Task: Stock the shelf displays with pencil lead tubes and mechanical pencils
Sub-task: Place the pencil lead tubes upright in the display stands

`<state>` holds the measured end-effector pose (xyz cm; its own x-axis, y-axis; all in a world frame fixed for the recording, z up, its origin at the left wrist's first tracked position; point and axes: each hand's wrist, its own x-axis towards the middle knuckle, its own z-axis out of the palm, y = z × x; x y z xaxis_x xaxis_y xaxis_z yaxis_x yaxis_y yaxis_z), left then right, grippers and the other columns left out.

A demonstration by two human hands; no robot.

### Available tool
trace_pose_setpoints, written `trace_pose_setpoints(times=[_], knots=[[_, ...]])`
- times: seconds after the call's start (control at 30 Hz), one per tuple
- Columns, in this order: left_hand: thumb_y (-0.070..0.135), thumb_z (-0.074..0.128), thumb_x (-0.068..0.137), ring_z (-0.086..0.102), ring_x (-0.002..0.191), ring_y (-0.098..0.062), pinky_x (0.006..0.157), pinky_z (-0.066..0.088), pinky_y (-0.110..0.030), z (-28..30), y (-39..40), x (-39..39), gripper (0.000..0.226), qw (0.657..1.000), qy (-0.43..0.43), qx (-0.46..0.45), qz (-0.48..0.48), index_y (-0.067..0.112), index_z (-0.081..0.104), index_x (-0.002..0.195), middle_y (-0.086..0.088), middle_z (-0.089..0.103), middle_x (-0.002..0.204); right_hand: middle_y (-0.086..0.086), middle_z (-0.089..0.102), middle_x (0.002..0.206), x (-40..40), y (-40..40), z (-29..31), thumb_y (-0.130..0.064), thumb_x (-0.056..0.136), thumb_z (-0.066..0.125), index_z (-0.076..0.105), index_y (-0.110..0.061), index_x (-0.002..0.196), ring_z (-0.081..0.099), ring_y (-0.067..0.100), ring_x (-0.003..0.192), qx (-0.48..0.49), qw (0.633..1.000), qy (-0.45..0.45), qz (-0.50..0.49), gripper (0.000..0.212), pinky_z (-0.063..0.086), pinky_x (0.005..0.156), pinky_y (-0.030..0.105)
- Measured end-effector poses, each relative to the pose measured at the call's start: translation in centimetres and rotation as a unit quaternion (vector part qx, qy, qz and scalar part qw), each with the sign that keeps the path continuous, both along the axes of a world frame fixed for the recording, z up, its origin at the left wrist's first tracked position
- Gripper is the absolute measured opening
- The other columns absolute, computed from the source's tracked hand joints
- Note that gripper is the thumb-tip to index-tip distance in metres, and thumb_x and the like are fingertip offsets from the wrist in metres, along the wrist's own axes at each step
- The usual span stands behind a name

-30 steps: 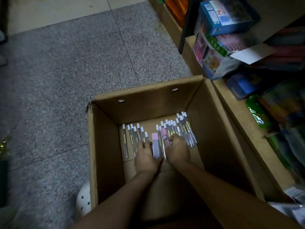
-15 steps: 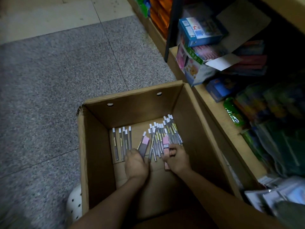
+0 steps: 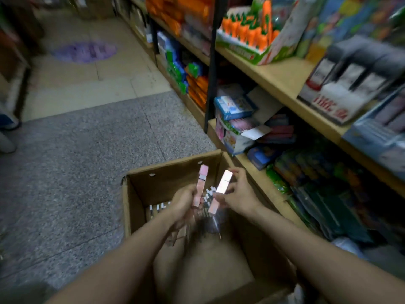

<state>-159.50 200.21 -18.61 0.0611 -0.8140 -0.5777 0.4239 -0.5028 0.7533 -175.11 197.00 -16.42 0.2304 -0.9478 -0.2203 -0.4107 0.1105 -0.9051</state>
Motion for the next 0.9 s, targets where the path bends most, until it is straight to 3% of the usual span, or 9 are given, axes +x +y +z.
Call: trace_pose_setpoints(times=[0.07, 0.13, 0.23, 0.37, 0.57, 0.77, 0.9], knots=[[0.022, 0.043, 0.101, 0.046, 0.052, -0.011, 0.046, 0.036, -0.022, 3.8, -1.0, -0.5, 0.023, 0.995, -0.007, -0.074, -0.071, 0.009, 0.060, 0.095, -0.005, 0.052, 0.067, 0.001, 0.066, 0.075, -1.2, -0.1, 4.0, 0.001, 0.074, 0.080, 0.033, -0.022, 0.124, 0.066, 0.007, 0.060, -0.056, 0.998, 0.015, -0.004, 0.072, 0.058, 0.061, 0.032], [0.027, 0.045, 0.102, 0.047, 0.059, -0.011, 0.052, 0.037, -0.024, 7.5, -1.8, -1.4, 0.023, 0.971, -0.073, -0.152, -0.170, 0.010, 0.058, 0.111, -0.004, 0.052, 0.075, 0.006, 0.070, 0.077, -2.9, 0.2, 8.0, -0.006, 0.075, 0.080, 0.031, -0.031, 0.119, 0.070, 0.017, 0.067, -0.103, 0.994, 0.028, -0.003, 0.070, 0.059, 0.069, 0.039], [0.022, 0.042, 0.103, 0.046, 0.062, -0.012, 0.056, 0.037, -0.027, 12.6, -2.3, -3.3, 0.025, 0.928, -0.133, -0.244, -0.246, 0.012, 0.050, 0.124, -0.006, 0.049, 0.079, -0.002, 0.071, 0.074, -5.7, 1.4, 13.1, -0.014, 0.074, 0.083, 0.031, -0.041, 0.112, 0.069, 0.008, 0.062, -0.188, 0.981, 0.049, -0.008, 0.070, 0.054, 0.057, 0.021], [0.019, 0.052, 0.099, 0.056, 0.073, -0.013, 0.067, 0.046, -0.028, 16.0, -2.3, -5.5, 0.024, 0.915, -0.067, -0.285, -0.277, 0.014, 0.057, 0.122, -0.008, 0.058, 0.089, 0.000, 0.069, 0.075, -9.3, 3.5, 18.1, -0.017, 0.073, 0.083, 0.033, -0.040, 0.110, 0.065, 0.006, 0.058, -0.249, 0.965, 0.075, -0.034, 0.067, 0.056, 0.057, 0.027], [0.011, 0.052, 0.097, 0.067, 0.082, -0.015, 0.076, 0.055, -0.029, 18.7, -4.0, -10.1, 0.013, 0.900, -0.026, -0.331, -0.284, 0.013, 0.062, 0.106, -0.004, 0.068, 0.085, -0.004, 0.064, 0.087, -14.8, 5.6, 24.5, -0.027, 0.083, 0.075, 0.037, -0.035, 0.114, 0.064, 0.005, 0.063, -0.323, 0.927, 0.153, -0.111, 0.050, 0.055, 0.062, 0.028], [0.015, 0.056, 0.097, 0.067, 0.085, -0.010, 0.071, 0.056, -0.028, 19.3, -5.4, -14.1, 0.013, 0.908, 0.016, -0.321, -0.269, 0.011, 0.062, 0.108, 0.001, 0.073, 0.087, -0.003, 0.067, 0.072, -19.9, 6.1, 31.0, -0.029, 0.086, 0.072, 0.040, -0.025, 0.106, 0.063, 0.007, 0.063, -0.407, 0.853, 0.260, -0.199, 0.037, 0.051, 0.059, 0.033], [0.014, 0.059, 0.095, 0.065, 0.088, -0.016, 0.083, 0.056, -0.038, 19.0, -6.3, -15.6, 0.011, 0.915, 0.008, -0.313, -0.255, 0.013, 0.066, 0.103, -0.002, 0.068, 0.091, -0.011, 0.064, 0.080, -21.1, 5.0, 32.2, -0.028, 0.081, 0.078, 0.042, -0.027, 0.098, 0.064, 0.000, 0.067, -0.423, 0.820, 0.318, -0.218, 0.040, 0.053, 0.059, 0.027]])
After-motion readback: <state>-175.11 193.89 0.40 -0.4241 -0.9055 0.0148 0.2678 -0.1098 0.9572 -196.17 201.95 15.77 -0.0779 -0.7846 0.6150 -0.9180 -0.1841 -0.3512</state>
